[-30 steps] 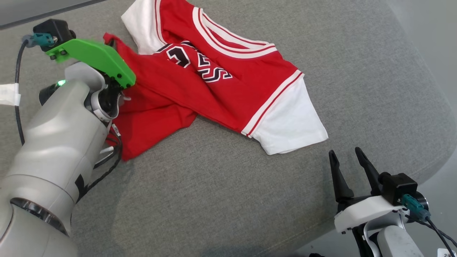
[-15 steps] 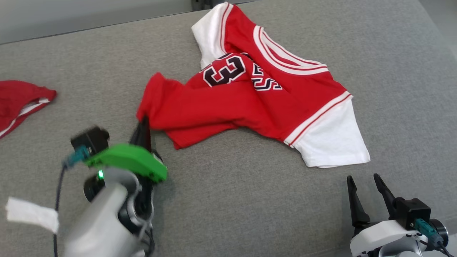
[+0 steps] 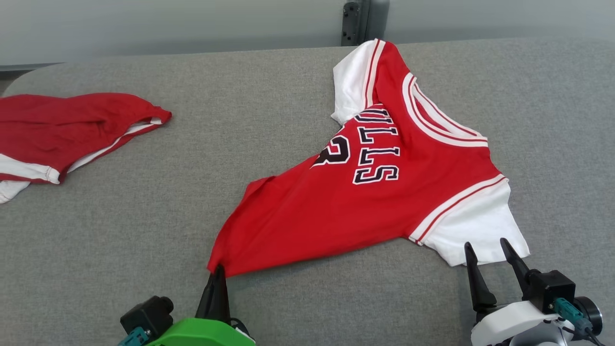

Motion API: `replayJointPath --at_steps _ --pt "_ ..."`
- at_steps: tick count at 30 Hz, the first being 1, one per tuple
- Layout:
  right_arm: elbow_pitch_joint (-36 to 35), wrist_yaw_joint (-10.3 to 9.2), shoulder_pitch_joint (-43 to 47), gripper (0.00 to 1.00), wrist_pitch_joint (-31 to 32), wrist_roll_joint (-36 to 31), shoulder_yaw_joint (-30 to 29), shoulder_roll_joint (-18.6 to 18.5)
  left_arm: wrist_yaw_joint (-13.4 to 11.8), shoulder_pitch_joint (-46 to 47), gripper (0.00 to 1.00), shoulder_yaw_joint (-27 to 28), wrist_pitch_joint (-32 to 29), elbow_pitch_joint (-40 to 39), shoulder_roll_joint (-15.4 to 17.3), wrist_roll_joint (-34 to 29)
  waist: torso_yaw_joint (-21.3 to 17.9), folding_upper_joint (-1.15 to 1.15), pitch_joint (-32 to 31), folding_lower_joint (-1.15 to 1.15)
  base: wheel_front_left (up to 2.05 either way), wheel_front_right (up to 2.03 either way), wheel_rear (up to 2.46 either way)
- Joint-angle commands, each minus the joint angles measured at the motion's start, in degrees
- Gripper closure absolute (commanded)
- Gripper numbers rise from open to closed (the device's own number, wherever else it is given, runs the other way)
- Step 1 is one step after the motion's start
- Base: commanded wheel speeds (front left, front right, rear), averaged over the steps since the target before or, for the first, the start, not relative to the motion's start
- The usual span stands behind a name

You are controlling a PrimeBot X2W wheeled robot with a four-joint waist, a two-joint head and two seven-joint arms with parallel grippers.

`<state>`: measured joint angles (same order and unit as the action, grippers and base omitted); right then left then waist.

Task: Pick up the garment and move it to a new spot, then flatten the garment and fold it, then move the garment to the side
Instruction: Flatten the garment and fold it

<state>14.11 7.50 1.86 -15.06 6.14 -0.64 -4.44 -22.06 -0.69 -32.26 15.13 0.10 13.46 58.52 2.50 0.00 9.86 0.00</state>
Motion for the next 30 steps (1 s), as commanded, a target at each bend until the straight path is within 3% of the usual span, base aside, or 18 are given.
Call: replayJointPath --at_steps 1,2,9,13,17,23,30 --pt "0.22 -0.02 0.47 0.00 -0.16 -0.16 0.26 -0.13 0.00 -0.71 0.64 -0.37 0.01 0.06 0.65 -1.02 0.65 0.00 -1.12 0.00 0.00 0.00 0.00" --pt "0.23 -0.02 0.71 0.00 -0.16 -0.15 0.42 -0.08 0.35 -0.87 0.00 -0.67 0.01 -0.01 0.66 -1.27 0.44 0.00 -1.25 0.00 0.00 0.00 0.00" --pt "-0.72 -0.02 0.75 0.00 -0.16 -0.41 0.52 -0.38 -0.28 -3.15 0.00 -1.12 -0.14 0.68 3.68 -3.28 -2.23 0.00 -2.40 0.00 0.00 0.00 0.00" --pt "-3.11 -0.02 0.58 0.00 -0.16 -0.81 -0.22 -1.28 -1.17 -4.11 0.00 1.32 0.06 -0.96 7.21 -9.47 -3.77 0.00 -3.11 0.00 0.00 0.00 0.00" --pt "-5.90 -0.02 0.44 0.00 -0.16 -1.41 -1.47 -2.23 0.03 -6.90 0.00 6.18 0.05 -4.05 7.56 -17.36 -5.37 0.00 -4.43 0.00 0.00 0.00 0.00" --pt "-9.80 -0.02 2.24 0.00 -0.16 -2.49 -3.34 -3.36 3.84 -10.84 0.00 14.06 0.06 -7.82 3.39 -26.06 -6.85 0.00 -8.12 0.00 0.00 0.00 0.00" --pt "-12.29 -0.02 4.34 0.00 -0.16 -3.29 -6.56 -4.00 12.92 -11.02 0.00 22.26 0.01 -4.60 -1.94 -33.26 -6.51 0.00 -10.25 0.00 0.00 0.00 0.00"
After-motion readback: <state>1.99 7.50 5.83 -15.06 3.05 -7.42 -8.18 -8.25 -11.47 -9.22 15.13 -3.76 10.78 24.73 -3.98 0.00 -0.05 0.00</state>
